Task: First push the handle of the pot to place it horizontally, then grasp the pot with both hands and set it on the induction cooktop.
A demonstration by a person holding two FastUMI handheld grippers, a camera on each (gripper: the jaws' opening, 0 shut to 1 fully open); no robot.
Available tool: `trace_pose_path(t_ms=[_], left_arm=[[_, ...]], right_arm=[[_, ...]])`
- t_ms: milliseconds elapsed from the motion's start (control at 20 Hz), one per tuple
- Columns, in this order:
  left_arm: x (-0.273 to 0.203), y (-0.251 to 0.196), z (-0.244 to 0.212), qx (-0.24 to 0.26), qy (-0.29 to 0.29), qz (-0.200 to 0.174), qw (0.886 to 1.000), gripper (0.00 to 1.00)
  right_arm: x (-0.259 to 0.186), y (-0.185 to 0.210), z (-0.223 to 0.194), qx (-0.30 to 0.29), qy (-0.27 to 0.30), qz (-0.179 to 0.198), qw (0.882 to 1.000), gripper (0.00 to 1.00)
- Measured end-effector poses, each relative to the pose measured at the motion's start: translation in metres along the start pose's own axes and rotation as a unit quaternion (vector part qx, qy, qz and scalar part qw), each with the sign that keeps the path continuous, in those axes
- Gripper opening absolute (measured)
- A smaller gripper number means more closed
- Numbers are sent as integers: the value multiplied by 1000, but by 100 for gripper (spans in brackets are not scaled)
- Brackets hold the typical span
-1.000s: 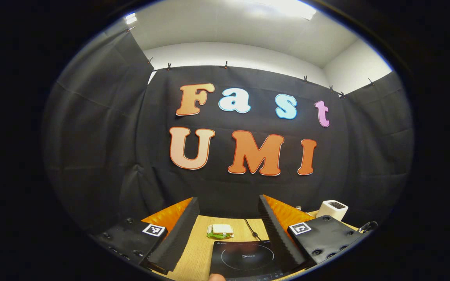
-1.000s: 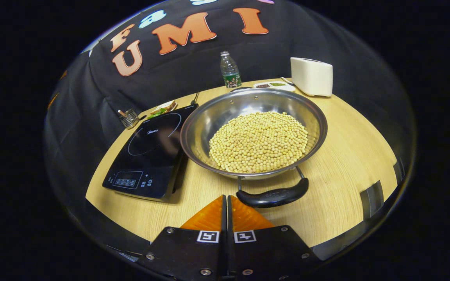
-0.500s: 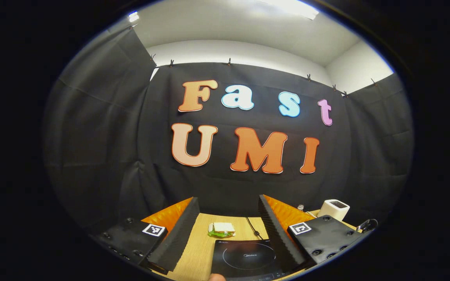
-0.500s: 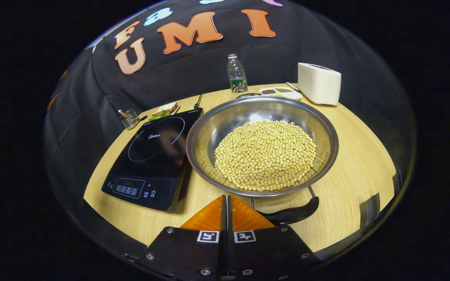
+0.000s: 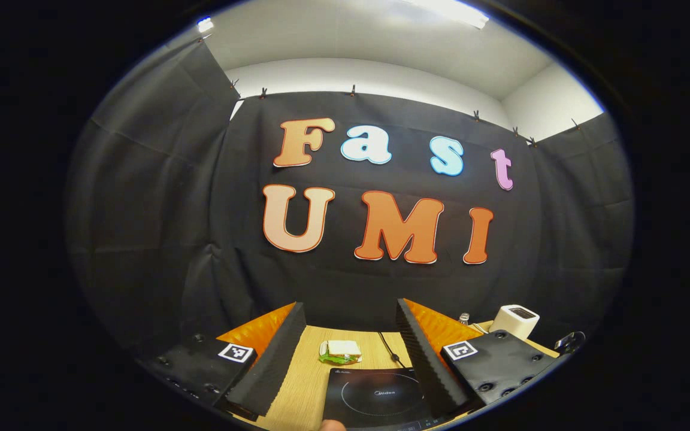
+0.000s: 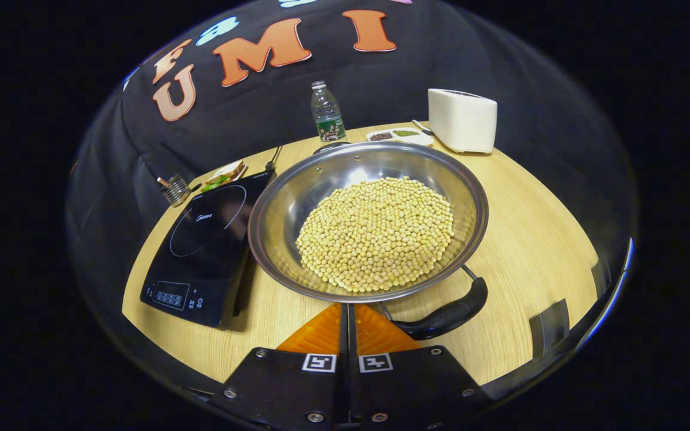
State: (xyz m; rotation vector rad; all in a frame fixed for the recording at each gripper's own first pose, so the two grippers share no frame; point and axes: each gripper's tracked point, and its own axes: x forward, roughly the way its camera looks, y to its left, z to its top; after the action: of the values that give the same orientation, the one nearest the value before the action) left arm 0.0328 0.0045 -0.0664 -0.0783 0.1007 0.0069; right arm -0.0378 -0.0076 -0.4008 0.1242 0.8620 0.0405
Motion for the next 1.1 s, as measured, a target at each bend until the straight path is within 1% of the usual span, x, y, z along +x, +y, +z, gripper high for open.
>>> trace_pose_path(t_ms=[150, 500, 750, 1100], left_arm=[[7, 0, -2, 1, 2, 1, 1000, 100], [21, -4, -7, 2, 9, 0, 1000, 100], [30, -15, -12, 4, 12, -10, 1000, 100], [37, -24, -20, 15, 18, -16, 1000, 100]], right_arm=[[5, -17, 0, 9, 6, -13, 1000, 0], [14, -80, 14, 31, 1, -85, 996, 0], [15, -110, 29, 41, -9, -123, 991, 0], [23, -137, 51, 45, -19, -156, 987, 0]])
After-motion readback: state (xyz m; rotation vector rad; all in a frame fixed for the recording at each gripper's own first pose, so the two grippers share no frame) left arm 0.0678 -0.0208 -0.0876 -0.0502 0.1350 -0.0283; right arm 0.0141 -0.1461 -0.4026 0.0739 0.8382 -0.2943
